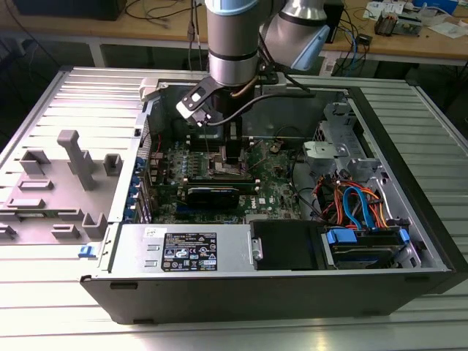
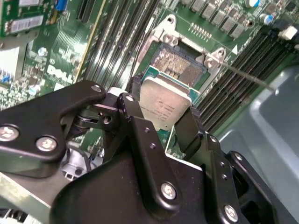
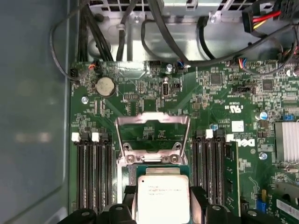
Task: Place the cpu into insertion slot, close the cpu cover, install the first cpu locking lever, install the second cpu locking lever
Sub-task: 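Place the cpu into insertion slot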
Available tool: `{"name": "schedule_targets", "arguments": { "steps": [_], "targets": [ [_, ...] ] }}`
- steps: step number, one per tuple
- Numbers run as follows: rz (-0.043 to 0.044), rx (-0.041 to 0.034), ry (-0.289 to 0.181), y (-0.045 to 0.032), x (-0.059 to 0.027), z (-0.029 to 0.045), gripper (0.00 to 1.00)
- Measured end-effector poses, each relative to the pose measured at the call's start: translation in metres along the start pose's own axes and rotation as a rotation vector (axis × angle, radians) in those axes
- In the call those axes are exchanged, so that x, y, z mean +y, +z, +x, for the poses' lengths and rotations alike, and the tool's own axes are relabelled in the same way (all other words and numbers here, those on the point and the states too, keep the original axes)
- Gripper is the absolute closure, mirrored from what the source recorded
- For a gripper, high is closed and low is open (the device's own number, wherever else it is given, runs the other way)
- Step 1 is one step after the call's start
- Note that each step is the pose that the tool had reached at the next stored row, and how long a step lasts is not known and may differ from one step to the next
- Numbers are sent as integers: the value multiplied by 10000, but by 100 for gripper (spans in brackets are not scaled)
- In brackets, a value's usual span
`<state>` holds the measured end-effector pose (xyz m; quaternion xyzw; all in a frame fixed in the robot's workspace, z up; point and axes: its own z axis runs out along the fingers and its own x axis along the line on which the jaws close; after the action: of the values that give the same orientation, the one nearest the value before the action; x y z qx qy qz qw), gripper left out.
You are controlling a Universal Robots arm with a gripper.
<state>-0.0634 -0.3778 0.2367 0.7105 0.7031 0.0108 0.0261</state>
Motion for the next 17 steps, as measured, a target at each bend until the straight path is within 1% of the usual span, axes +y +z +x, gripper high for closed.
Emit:
{"name": "schedule_targets", "arguments": {
  "steps": [1, 2, 5, 6, 8, 9, 17],
  "targets": [
    [-2, -1, 0, 15, -8, 0, 46],
    [-12, 0, 0, 49, -20, 1, 46],
    [-47, 0, 0, 104, -42, 2, 46],
    [-72, 1, 1, 116, -49, 2, 46],
    [-216, 1, -20, 142, -70, 4, 46],
    [-231, 6, -37, 149, -72, 8, 46],
    [-231, 17, -59, 161, -74, 10, 46]
  ]
}}
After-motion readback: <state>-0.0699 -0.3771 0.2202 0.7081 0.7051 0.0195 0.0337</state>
